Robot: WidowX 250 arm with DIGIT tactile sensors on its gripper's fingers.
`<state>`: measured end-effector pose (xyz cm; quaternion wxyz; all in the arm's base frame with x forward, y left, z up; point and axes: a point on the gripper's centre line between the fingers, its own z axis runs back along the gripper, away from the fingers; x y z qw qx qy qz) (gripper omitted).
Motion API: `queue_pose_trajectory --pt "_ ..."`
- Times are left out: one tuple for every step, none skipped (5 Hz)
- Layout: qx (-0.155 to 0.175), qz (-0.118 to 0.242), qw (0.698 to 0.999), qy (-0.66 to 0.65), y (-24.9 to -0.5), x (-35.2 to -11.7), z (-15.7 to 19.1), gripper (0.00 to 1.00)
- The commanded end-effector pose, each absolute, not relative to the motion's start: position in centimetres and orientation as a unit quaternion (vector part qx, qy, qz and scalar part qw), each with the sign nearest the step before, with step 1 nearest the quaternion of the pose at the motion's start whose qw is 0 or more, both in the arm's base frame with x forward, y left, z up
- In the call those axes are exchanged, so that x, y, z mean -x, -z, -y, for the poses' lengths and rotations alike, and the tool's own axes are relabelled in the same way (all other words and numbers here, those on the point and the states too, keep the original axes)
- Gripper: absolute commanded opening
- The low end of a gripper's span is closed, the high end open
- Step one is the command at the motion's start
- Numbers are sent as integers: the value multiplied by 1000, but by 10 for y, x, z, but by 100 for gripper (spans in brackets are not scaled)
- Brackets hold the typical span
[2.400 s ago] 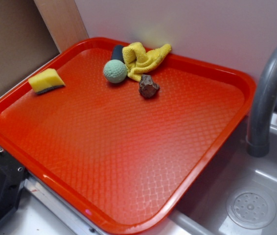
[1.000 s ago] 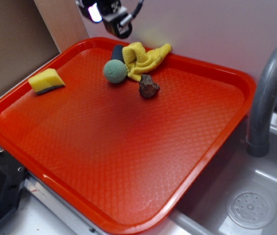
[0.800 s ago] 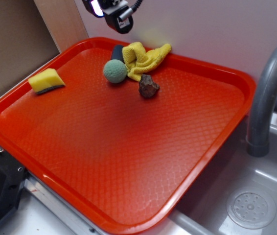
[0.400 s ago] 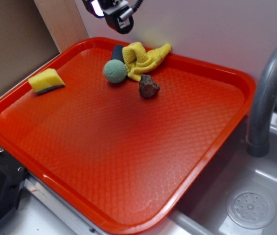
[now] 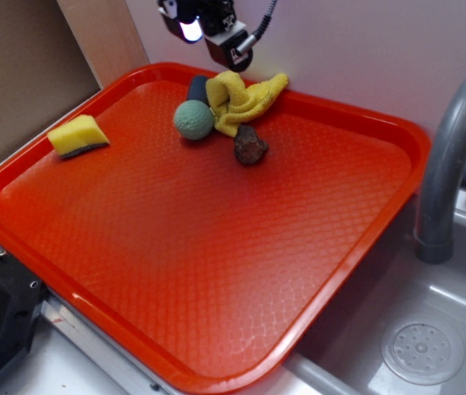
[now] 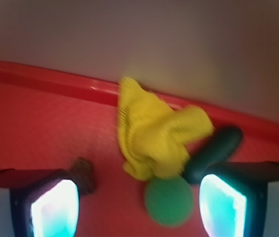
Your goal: Grab the yellow cloth.
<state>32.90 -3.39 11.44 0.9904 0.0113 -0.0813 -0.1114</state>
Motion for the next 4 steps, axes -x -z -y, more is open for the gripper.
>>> queue_pose_trajectory --pt "-29 101 986 129 -78 -356 31 100" --pt "-31 76 987 139 -61 -356 36 100" --pt "-40 52 990 128 -39 -354 37 0" --pt "-38 64 990 122 -44 -350 33 0"
